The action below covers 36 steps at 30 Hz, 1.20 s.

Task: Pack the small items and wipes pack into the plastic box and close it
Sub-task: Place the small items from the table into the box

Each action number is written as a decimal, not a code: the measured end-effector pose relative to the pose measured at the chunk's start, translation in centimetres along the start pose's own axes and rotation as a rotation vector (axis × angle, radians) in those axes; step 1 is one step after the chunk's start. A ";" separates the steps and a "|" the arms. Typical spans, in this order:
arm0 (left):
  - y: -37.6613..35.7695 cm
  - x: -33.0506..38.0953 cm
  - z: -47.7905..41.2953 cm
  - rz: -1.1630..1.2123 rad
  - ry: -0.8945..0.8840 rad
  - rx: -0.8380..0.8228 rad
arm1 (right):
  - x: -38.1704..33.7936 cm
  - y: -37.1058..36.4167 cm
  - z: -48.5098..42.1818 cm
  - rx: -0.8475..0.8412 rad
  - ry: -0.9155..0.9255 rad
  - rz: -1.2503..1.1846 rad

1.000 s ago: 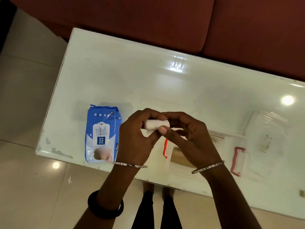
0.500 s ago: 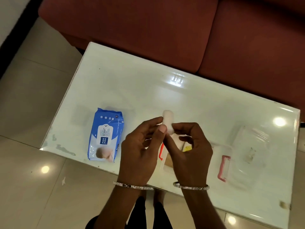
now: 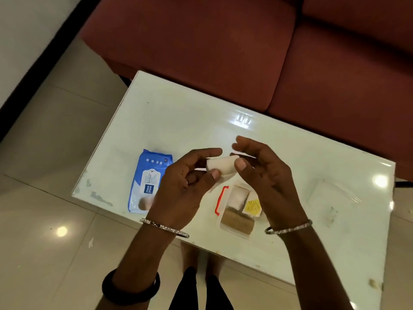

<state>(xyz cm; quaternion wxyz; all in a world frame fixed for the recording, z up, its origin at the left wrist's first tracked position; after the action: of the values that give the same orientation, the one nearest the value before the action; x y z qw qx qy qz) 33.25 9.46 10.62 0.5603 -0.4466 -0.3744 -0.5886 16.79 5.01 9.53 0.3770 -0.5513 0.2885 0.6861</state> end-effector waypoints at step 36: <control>-1.2 -5.2 -1.2 0.469 0.360 0.014 | 5.4 0.3 1.0 -0.016 -0.188 -0.349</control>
<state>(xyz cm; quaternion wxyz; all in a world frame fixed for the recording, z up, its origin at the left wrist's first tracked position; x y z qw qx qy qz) 31.77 10.09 5.40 0.7415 -0.4054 -0.1595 -0.5103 15.43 6.76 4.50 0.5112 -0.5294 0.1468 0.6609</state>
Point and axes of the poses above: each hand's wrist, its own z-axis away from the middle knuckle, its own y-axis out of the back of the hand, x = y × z, the point moved 2 cm from there along -z, towards the middle knuckle, and after that the axes turned 15 degrees about -x, right-handed, at the moved point
